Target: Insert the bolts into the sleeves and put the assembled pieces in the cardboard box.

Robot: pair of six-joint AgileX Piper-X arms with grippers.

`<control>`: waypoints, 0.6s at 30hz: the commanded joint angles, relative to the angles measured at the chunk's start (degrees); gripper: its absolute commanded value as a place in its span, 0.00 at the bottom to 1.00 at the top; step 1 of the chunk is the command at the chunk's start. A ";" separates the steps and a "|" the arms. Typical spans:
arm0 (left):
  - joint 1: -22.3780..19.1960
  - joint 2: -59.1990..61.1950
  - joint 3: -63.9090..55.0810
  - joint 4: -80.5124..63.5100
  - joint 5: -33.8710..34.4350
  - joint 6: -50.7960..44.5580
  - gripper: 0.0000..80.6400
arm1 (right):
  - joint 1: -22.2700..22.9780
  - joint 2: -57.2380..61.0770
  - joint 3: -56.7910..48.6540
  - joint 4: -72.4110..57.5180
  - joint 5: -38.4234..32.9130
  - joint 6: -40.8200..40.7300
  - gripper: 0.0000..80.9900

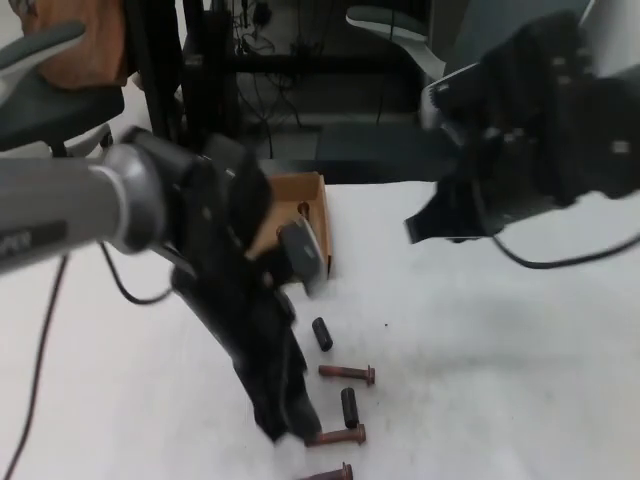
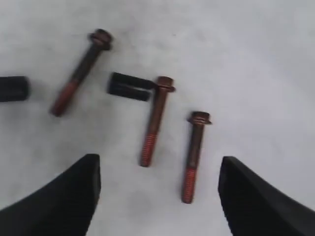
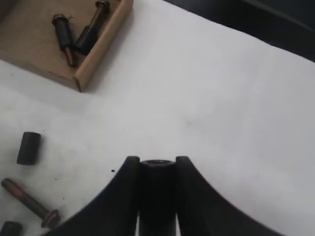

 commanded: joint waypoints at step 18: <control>-16.49 -0.10 -0.38 -2.61 -20.33 -2.86 0.57 | -2.07 -22.77 24.22 -3.85 -5.35 10.76 0.01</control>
